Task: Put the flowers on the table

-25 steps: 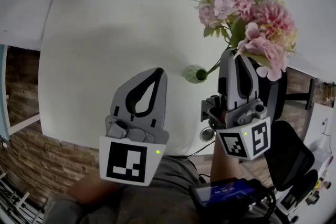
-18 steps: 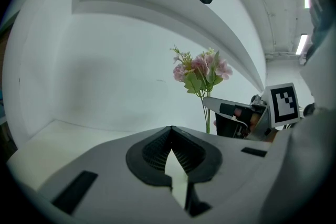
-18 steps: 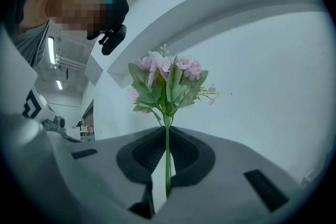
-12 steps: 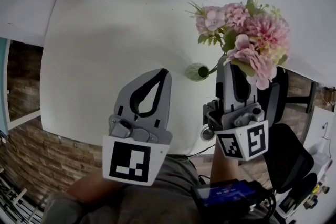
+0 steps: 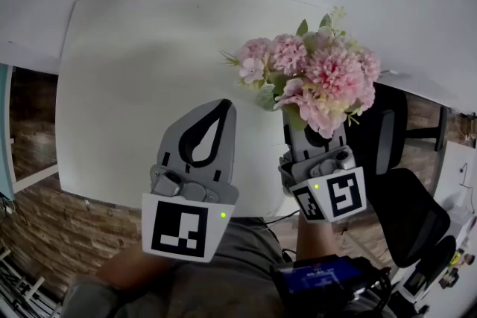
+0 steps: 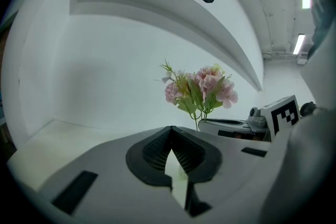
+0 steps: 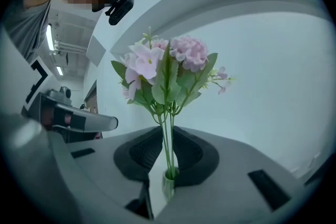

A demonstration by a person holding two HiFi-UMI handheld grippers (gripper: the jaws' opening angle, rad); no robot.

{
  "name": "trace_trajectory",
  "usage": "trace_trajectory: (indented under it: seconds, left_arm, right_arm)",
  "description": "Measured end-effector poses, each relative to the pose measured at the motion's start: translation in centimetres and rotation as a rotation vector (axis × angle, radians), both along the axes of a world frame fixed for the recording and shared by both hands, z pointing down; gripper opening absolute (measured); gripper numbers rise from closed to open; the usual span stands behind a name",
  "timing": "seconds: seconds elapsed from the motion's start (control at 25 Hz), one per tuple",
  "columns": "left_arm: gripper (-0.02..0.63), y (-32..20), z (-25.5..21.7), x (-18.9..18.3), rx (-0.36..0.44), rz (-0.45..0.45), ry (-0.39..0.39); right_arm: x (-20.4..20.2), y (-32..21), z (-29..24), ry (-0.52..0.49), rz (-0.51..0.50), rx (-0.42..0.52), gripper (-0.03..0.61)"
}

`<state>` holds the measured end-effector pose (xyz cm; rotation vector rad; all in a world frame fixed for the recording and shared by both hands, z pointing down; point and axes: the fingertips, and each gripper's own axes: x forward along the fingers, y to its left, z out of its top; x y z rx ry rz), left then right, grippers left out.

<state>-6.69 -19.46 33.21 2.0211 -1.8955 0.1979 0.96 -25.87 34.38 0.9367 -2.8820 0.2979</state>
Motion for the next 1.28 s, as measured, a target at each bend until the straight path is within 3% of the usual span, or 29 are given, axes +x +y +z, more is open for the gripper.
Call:
trace_trajectory:
  seconds: [0.12,0.4,0.6,1.28]
  left_arm:
    - [0.008,0.2,-0.5,1.3,0.003,0.0,-0.008]
    - [0.008,-0.4,-0.4,0.5,-0.002,0.006,-0.011]
    - [0.008,0.5,-0.2,0.6,0.0,0.012,-0.026]
    - [0.008,0.5,-0.6,1.4,0.027,-0.005,-0.077]
  right_arm:
    - [1.5,0.6,0.7,0.034,-0.007,-0.013,0.081]
    - [1.3,0.8,2.8,0.113,-0.013,-0.046,0.155]
    - [1.7,2.0,3.6,0.153,-0.003,-0.075,0.163]
    - [2.0,2.5,2.6,0.066,-0.035,-0.08,0.159]
